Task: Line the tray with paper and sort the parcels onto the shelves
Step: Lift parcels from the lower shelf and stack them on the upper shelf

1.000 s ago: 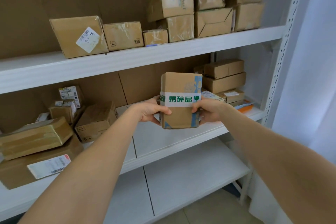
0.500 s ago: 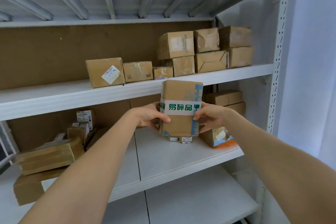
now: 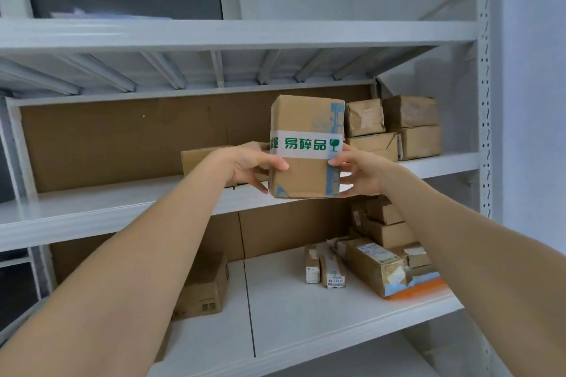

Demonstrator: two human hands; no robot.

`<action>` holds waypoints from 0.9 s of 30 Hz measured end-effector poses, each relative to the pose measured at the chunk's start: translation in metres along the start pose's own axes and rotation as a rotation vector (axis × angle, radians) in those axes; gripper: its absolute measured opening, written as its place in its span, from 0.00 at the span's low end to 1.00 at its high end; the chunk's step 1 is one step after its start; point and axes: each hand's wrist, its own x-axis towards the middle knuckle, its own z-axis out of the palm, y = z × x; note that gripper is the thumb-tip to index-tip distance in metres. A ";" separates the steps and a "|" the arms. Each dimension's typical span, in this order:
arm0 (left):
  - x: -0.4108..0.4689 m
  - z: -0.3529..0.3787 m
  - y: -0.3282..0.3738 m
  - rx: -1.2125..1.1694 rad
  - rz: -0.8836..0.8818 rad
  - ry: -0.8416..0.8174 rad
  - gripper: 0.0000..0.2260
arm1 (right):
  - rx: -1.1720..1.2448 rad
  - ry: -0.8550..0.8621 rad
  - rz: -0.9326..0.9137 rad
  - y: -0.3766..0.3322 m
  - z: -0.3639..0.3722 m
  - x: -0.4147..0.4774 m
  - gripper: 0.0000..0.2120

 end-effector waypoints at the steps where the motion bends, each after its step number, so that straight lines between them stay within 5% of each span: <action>1: -0.001 -0.005 0.007 -0.001 0.004 0.020 0.20 | 0.027 0.014 -0.017 -0.008 0.004 0.003 0.19; 8: 0.000 -0.035 0.036 -0.143 0.057 0.205 0.17 | 0.137 0.108 -0.088 -0.044 0.042 0.028 0.07; 12: 0.009 -0.050 0.040 -0.174 0.015 0.289 0.19 | 0.129 0.190 -0.067 -0.059 0.060 0.049 0.16; 18: 0.029 -0.074 0.043 -0.226 -0.055 0.400 0.21 | 0.073 0.253 -0.083 -0.075 0.079 0.077 0.09; 27: 0.065 -0.092 0.036 -0.298 0.112 0.582 0.12 | 0.094 0.355 -0.091 -0.082 0.104 0.123 0.17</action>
